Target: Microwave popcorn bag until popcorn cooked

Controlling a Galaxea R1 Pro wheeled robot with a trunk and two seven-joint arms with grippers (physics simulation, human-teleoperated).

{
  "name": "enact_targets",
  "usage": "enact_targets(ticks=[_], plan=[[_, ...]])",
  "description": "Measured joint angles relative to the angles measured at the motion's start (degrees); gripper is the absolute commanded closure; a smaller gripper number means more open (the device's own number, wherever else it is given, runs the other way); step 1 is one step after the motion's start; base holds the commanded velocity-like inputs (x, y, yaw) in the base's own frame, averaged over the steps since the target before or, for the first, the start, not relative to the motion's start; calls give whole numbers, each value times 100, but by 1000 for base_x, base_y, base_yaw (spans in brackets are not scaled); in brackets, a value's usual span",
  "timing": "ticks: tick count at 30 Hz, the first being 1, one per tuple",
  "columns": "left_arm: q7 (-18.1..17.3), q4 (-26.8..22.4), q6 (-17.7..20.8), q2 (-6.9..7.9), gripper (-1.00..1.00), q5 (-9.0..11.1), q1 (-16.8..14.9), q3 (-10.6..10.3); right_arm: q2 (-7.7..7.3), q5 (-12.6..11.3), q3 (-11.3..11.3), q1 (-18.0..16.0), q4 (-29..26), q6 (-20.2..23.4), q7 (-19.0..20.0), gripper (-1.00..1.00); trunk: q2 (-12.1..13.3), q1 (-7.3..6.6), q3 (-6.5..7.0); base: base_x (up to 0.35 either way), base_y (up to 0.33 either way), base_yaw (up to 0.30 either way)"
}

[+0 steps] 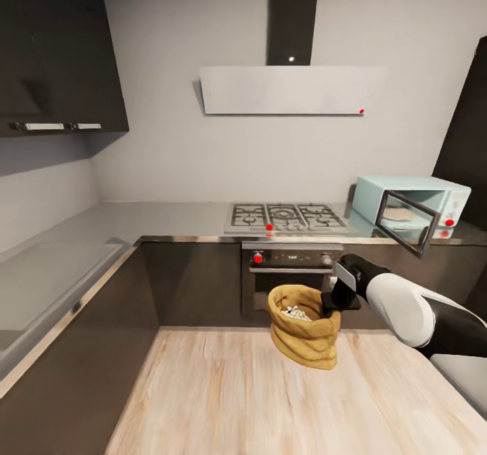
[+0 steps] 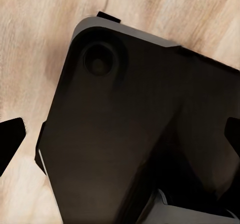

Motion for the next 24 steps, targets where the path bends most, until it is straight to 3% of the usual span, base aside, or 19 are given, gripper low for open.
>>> enact_targets(ticks=[19,24], plan=[[-8,0,0,12,-100,-13,0,-8,-41,1,-7,0,-8,-1,-9,100,0,-4,0,-16,0,-296],[-8,0,0,12,-100,-13,0,-8,-289,-8,-11,-1,-43,-6,-1,100,0,-4,0,0,0,-297]])
